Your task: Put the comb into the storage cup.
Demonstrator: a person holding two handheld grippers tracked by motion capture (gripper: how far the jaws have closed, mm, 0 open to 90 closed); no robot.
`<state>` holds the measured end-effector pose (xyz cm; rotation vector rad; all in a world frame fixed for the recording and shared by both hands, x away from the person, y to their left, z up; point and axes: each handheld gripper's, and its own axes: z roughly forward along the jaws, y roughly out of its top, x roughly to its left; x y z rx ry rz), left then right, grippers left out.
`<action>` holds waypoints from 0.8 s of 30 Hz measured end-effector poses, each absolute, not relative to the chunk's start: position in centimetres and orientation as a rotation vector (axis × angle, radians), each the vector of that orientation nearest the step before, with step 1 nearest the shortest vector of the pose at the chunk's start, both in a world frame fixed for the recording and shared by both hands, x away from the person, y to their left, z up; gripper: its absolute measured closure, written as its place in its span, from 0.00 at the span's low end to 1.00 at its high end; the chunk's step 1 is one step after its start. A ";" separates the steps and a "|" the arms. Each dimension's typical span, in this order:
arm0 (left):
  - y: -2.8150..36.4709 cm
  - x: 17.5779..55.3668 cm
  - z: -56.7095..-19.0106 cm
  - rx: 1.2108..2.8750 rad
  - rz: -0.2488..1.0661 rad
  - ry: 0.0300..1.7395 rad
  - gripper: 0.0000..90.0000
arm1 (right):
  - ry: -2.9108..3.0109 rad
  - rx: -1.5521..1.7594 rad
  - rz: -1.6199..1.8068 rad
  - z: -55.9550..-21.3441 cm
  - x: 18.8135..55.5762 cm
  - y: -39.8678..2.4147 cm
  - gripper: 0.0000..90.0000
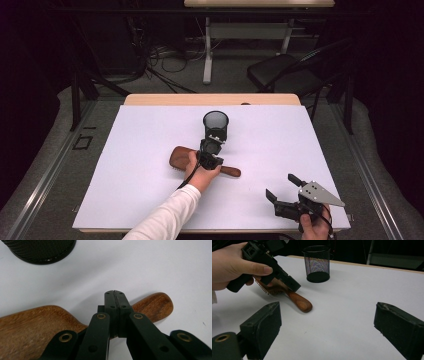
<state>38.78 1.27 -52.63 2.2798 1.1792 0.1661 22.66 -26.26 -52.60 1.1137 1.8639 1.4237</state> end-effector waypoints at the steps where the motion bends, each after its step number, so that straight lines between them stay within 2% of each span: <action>1: 1.4 38.7 -52.6 2.277 0.165 1.177 1.00 | 1.865 1.115 1.423 -52.6 22.7 -26.3 0.08; 7: 2.7 38.1 -52.6 2.268 0.120 1.170 1.00 | 1.862 1.116 1.426 -52.7 22.7 -26.2 0.08; 24: 3.5 35.5 -52.6 2.332 0.125 1.072 1.00 | 1.859 1.127 1.428 -52.7 22.8 -26.3 0.08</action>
